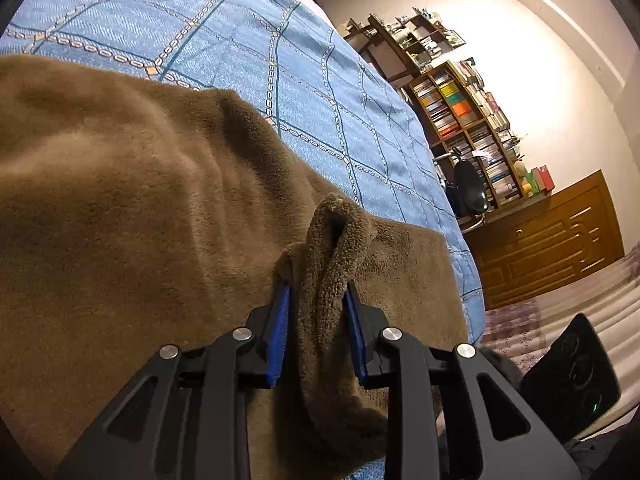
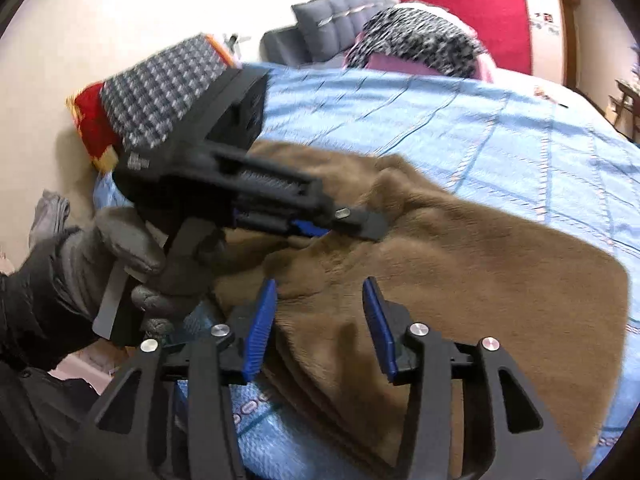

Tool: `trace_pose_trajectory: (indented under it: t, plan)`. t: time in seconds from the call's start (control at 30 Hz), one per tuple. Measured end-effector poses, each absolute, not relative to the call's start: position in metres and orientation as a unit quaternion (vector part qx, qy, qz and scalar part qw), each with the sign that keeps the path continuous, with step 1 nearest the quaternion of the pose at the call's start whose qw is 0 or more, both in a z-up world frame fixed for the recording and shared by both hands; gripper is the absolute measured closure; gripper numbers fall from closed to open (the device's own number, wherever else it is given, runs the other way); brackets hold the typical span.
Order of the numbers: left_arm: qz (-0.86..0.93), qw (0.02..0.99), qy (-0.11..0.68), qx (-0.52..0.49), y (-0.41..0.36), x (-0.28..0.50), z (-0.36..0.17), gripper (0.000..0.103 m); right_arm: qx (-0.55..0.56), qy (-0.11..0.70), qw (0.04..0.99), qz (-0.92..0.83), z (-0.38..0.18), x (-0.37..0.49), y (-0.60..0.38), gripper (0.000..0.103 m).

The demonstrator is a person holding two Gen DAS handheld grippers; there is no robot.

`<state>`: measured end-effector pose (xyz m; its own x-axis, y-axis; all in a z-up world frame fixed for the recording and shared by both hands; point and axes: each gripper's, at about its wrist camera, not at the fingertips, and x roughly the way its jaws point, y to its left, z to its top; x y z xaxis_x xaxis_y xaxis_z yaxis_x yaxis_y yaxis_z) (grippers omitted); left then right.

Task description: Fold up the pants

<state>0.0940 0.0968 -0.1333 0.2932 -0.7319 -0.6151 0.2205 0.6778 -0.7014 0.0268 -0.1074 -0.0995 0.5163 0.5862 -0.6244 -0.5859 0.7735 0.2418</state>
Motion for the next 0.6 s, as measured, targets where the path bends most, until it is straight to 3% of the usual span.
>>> trace_pose_trajectory:
  t: [0.17, 0.23, 0.27, 0.3, 0.6]
  plan:
    - [-0.302, 0.774, 0.506, -0.231, 0.093, 0.089, -0.127, 0.076, 0.030, 0.353, 0.898, 0.260, -0.092, 0.023, -0.163, 0.057]
    - [-0.287, 0.783, 0.506, -0.220, 0.090, 0.087, -0.123, 0.071, 0.038, 0.359, 0.905, 0.225, -0.095, 0.020, -0.185, 0.057]
    - [-0.274, 0.786, 0.509, -0.218, 0.091, 0.087, -0.121, 0.055, 0.040, 0.362, 0.907, 0.210, -0.098, 0.019, -0.195, 0.057]
    - [-0.259, 0.792, 0.508, -0.217, 0.092, 0.086, -0.120, 0.046, 0.042, 0.366, 0.909, 0.196, -0.100, 0.018, -0.204, 0.057]
    - [-0.243, 0.845, 0.442, -0.180, 0.085, 0.069, -0.064, 0.046, 0.068, 0.385, 0.909, 0.147, -0.119, 0.001, -0.248, 0.057]
